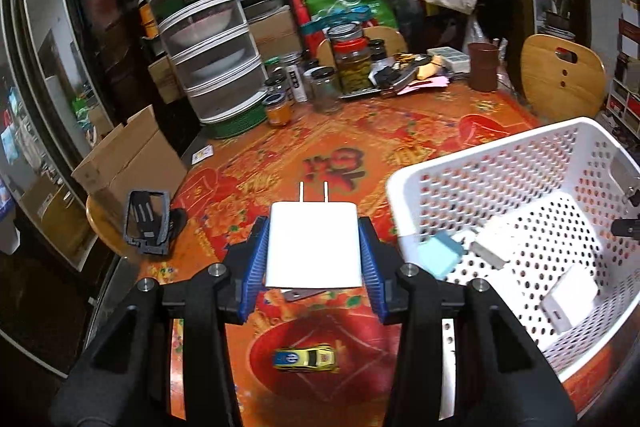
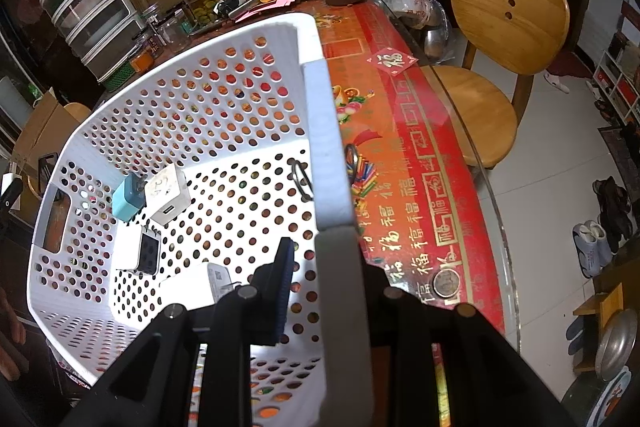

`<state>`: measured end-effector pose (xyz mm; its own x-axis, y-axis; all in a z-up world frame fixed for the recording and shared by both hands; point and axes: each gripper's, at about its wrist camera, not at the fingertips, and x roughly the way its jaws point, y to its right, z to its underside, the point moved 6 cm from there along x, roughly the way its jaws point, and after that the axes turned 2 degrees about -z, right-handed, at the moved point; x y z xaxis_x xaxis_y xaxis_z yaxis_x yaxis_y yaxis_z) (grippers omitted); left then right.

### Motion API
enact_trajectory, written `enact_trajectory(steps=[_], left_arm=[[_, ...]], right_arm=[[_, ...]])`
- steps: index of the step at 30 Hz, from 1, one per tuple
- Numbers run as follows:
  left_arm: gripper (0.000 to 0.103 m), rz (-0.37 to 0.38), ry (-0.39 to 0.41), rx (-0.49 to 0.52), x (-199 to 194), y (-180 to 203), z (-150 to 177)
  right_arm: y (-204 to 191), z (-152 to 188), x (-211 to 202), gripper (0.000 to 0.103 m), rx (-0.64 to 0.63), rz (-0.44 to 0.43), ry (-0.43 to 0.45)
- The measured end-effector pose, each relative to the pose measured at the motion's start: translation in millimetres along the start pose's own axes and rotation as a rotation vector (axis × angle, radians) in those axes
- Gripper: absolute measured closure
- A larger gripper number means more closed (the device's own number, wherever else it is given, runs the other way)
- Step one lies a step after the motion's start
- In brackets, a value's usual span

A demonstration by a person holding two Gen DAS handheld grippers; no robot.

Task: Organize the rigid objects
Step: 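Carry the white charger into the basket and open the left tool, then move the left tool to the large printed white charger and grasp it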

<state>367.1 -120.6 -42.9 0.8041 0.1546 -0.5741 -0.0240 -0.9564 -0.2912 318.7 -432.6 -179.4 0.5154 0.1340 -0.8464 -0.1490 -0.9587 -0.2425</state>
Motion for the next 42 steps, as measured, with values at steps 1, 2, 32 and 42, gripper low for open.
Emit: enact_trajectory(steps=[1, 2, 32, 42], left_arm=[[0.063, 0.009, 0.001, 0.005, -3, 6, -1], [0.063, 0.020, 0.003, 0.012, -5, 12, -3], [0.061, 0.251, -0.130, 0.188, 24, 141, 24], [0.001, 0.216, 0.156, -0.091, -33, 23, 8]], right_arm=[[0, 0, 0, 0.078, 0.000, 0.000, 0.001], [0, 0, 0, 0.078, 0.000, 0.000, 0.001], [-2, 1, 1, 0.077, -0.003, 0.004, -0.005], [-3, 4, 2, 0.077, -0.007, 0.010, -0.010]])
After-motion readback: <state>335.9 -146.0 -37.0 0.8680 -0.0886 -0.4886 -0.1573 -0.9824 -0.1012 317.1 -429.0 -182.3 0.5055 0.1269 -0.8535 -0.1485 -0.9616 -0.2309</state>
